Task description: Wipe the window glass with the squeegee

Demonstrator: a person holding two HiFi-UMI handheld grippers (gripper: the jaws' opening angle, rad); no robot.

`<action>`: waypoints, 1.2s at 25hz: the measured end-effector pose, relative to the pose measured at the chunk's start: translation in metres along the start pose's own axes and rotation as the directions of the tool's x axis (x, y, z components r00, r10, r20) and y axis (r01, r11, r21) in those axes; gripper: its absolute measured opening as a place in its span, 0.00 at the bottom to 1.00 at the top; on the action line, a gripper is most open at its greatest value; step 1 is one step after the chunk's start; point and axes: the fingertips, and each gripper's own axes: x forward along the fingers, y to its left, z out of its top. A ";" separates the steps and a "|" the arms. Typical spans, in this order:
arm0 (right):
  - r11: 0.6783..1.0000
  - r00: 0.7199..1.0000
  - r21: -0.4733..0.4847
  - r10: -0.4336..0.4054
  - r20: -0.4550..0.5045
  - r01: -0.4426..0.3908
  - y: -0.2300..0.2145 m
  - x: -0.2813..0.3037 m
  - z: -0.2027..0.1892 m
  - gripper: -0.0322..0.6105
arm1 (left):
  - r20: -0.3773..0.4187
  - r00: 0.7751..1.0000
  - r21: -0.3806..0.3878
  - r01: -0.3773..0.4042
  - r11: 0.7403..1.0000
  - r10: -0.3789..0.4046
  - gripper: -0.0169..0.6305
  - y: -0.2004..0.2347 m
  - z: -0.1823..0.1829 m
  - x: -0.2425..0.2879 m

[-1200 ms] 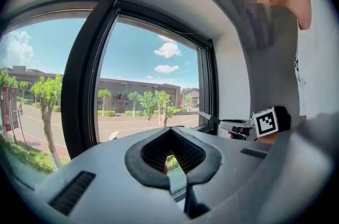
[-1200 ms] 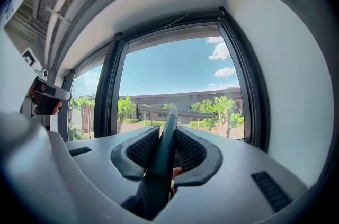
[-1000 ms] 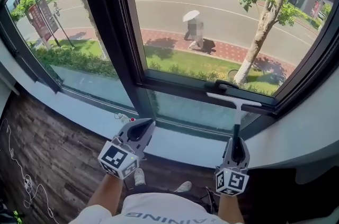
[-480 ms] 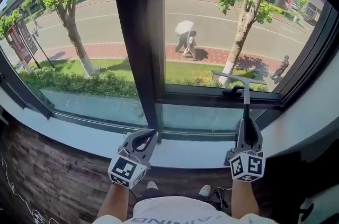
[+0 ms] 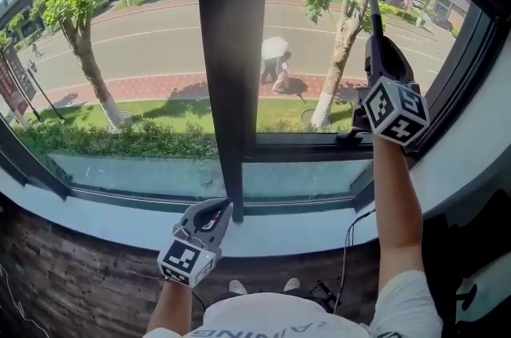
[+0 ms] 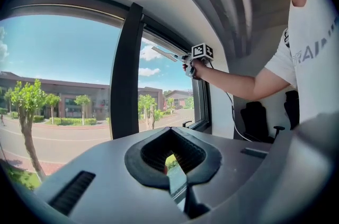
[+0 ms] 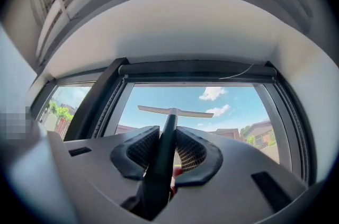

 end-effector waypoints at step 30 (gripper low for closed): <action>0.990 0.995 -0.136 -0.019 0.103 0.033 -0.013 0.061 0.051 0.21 | 0.035 0.999 -0.034 -0.014 0.999 0.015 0.05 -0.039 0.016 0.030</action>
